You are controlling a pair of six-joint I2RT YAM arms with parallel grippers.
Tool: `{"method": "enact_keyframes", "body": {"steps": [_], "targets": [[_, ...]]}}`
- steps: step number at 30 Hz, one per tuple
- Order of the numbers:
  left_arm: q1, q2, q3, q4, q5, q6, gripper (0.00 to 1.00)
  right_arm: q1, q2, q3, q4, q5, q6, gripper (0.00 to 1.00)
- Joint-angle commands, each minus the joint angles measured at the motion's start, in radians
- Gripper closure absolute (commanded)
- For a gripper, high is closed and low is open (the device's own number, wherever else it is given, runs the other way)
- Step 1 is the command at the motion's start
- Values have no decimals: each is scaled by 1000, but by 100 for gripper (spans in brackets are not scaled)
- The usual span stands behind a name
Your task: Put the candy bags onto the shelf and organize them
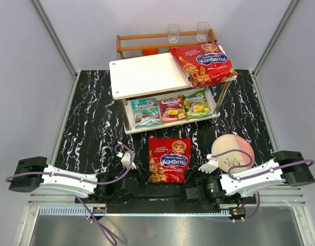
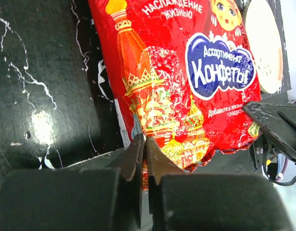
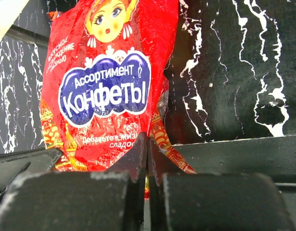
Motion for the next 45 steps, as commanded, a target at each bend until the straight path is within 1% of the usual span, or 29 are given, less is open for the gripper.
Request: {"method": "enact_keyframes", "body": {"steps": [1,5,6,7,8,9,10,11,12,14,16,17,19,20,21,22,23,24,25,26,27,32,36,39,41,42,43,44,45], "targets": [[-4,-20,46,37,-17,80,100,6,-55,56,-41,100,-90,100],[-4,-98,180,-79,-29,178,100,6,-98,199,-86,134,-292,100],[-4,-114,210,-101,-35,233,100,6,-106,225,-81,140,-404,100],[-4,-126,243,-130,-38,257,100,6,-112,250,-81,142,-450,100],[-4,-146,316,-189,-41,283,100,7,-118,301,-80,142,-498,100],[-3,-153,358,-222,-46,335,100,6,-135,325,-72,137,-595,100],[-3,-158,401,-254,-48,359,100,6,-143,346,-55,133,-659,100],[-3,-155,492,-319,-49,381,100,6,-163,384,7,127,-732,100],[-4,-151,540,-349,-45,434,100,7,-170,405,37,111,-854,100],[-4,-129,673,-410,-35,487,100,6,-192,466,80,105,-940,100],[-4,-106,753,-430,-12,565,100,6,-206,512,81,104,-1033,100],[-4,-98,831,-450,-8,591,100,6,-209,561,86,104,-1062,100],[-4,-74,910,-470,3,659,100,6,-224,609,98,102,-1167,100],[-4,-65,983,-487,8,683,100,6,-235,656,118,102,-1203,100],[-4,-57,1019,-493,14,730,100,7,-240,678,137,101,-1289,100],[-4,-36,1054,-497,17,754,100,6,-244,701,155,101,-1332,100],[-4,-25,1130,-507,20,778,100,7,-252,740,208,99,-1383,100],[-4,-11,1169,-513,24,827,100,6,-253,760,241,101,-1487,100],[-4,15,1206,-520,26,852,100,6,-253,780,296,105,-1536,100],[-4,29,1279,-529,29,875,100,6,-247,823,322,110,-1585,100],[-4,43,1313,-532,34,924,100,6,-241,849,344,117,-1668,100],[-4,130,1520,-547,8,1067,100,4,-169,1032,442,159,-1918,100],[2,199,1666,-570,-37,1203,100,-25,-123,1152,474,160,-2049,100],[28,245,1755,-582,-29,1269,100,-63,-91,1224,479,119,-2100,100],[65,276,1812,-613,0,1274,100,-86,-37,1289,468,108,-2135,100],[118,284,1827,-627,52,1259,100,-103,-14,1314,451,87,-2133,100],[149,293,1844,-647,81,1250,100,-127,7,1342,383,65,-2120,100],[176,299,1849,-653,107,1243,100,-159,48,1410,326,30,-2045,100],[219,302,1852,-655,144,1237,100,-255,64,1441,275,-64,-2005,100]]}}
